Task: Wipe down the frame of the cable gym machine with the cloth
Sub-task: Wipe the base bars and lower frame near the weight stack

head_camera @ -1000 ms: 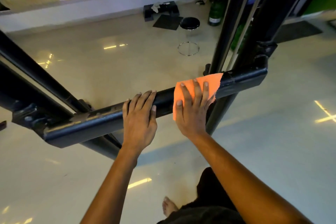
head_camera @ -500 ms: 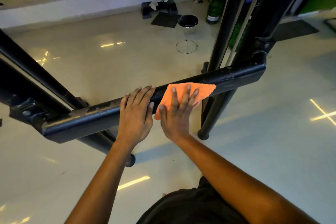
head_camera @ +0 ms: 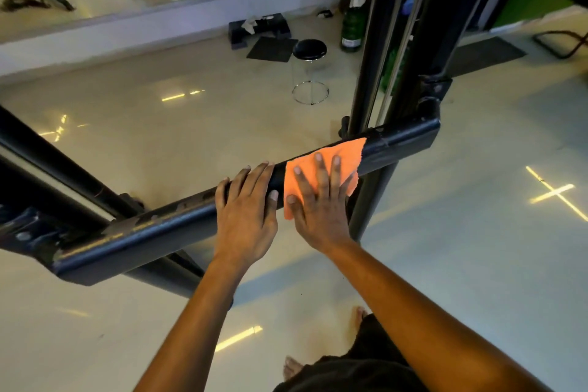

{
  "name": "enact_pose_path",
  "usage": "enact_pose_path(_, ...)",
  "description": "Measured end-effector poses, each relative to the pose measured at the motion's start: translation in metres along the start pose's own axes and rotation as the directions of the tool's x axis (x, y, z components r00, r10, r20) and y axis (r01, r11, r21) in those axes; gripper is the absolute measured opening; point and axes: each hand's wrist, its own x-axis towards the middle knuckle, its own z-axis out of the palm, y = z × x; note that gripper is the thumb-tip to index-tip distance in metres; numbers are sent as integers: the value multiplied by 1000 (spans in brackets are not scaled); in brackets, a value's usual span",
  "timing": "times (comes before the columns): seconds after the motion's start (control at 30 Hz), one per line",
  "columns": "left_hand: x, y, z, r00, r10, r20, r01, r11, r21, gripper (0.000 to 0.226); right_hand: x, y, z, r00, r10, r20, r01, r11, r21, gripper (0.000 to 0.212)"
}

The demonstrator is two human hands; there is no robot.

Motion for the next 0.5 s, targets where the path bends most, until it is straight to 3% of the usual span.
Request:
enact_pose_path(0.07, 2, 4, 0, 1000, 1, 1, -1, 1000, -5, 54, -5, 33, -5, 992, -130, 0, 129, 988, -86, 86)
enact_pose_path(0.13, 1, 7, 0, 1000, -4, -8, 4, 1000, 1, 55, -6, 70, -18, 991, -132, 8, 132, 982, -133, 96)
enact_pose_path(0.23, 3, 19, 5, 999, -20, -26, 20, 1000, 13, 55, 6, 86, -36, 984, 167, -68, -170, 985, -35, 76)
enact_pose_path(0.3, 9, 37, 15, 998, -26, -51, 27, 999, 24, 54, 15, 66, -33, 973, 223, -60, -222, 975, 17, 67)
enact_pose_path(0.4, 21, 64, 31, 998, -24, -62, 26, 999, 30, 53, 15, 47, -27, 999, 44, 1, -44, 999, 31, 65)
enact_pose_path(0.5, 28, 79, 39, 997, -37, -63, 38, 999, 20, 53, 13, 106, -34, 983, -186, 2, 186, 980, -70, 70)
